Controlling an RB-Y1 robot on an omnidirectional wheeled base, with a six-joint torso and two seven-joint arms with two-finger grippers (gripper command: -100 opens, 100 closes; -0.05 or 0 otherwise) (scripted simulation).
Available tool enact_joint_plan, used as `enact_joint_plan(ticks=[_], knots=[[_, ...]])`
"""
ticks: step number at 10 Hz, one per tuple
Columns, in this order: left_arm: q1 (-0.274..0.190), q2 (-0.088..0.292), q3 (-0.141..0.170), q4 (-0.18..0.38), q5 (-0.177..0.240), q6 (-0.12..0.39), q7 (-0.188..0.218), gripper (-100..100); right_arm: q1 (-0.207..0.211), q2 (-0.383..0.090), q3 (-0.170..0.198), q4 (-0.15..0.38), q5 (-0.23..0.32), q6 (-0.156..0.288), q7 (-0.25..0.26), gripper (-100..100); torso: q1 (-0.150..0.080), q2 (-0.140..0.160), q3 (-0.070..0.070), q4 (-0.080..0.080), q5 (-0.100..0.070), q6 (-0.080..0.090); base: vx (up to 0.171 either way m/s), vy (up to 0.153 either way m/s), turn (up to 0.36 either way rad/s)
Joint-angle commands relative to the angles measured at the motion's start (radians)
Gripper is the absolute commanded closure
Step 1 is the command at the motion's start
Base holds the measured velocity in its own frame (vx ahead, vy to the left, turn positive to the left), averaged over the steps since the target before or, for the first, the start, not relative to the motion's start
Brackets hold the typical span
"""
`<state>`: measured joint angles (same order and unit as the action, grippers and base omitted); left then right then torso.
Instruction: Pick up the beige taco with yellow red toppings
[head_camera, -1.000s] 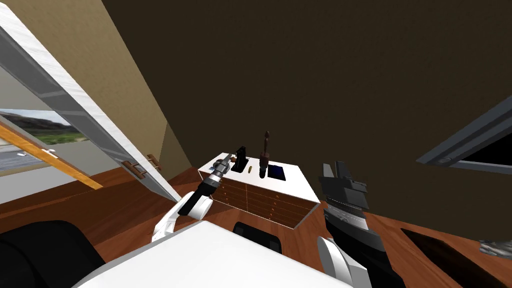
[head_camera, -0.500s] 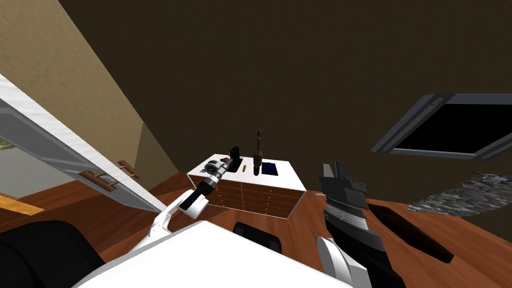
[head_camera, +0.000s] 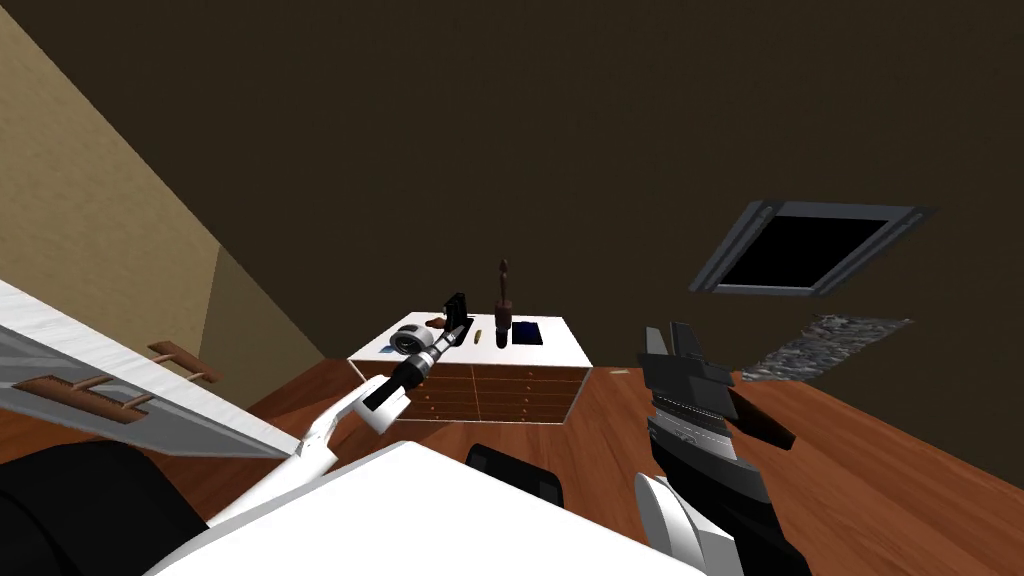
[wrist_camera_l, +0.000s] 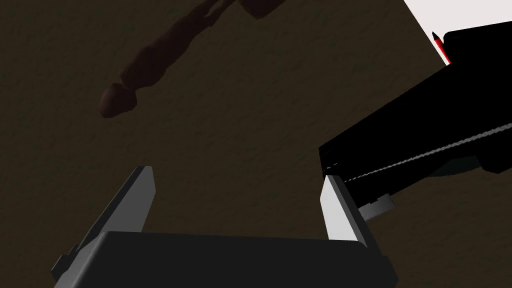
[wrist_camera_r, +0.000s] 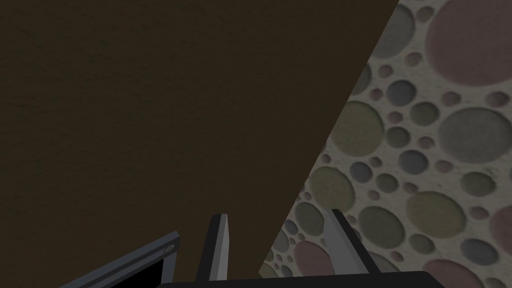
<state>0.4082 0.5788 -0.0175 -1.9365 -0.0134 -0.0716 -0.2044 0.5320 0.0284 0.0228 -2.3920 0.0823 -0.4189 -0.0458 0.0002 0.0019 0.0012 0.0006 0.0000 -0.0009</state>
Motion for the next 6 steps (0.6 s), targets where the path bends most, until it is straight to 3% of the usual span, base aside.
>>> enact_joint_plan(ticks=[1,3,6], knots=[[-0.008,0.049,-0.009,0.041,0.005,0.024,-0.005,-100,0.000,0.000,0.000,0.000,0.000,0.000,0.000,0,0.000,0.000,0.000,0.000,0.000,0.000,-0.015,-0.027,-0.174],[-0.013,0.086,-0.020,0.074,0.008,0.044,-0.008,-100,0.000,0.000,0.000,0.000,0.000,0.000,0.000,0,-0.001,-0.001,0.000,0.000,0.000,0.001,-0.011,-0.026,-0.213],[-0.025,0.184,-0.064,0.179,0.022,0.098,-0.002,-100,0.000,0.000,0.000,0.000,0.000,0.000,0.000,0,0.000,-0.002,-0.001,0.000,0.000,0.001,0.004,-0.028,-0.280]])
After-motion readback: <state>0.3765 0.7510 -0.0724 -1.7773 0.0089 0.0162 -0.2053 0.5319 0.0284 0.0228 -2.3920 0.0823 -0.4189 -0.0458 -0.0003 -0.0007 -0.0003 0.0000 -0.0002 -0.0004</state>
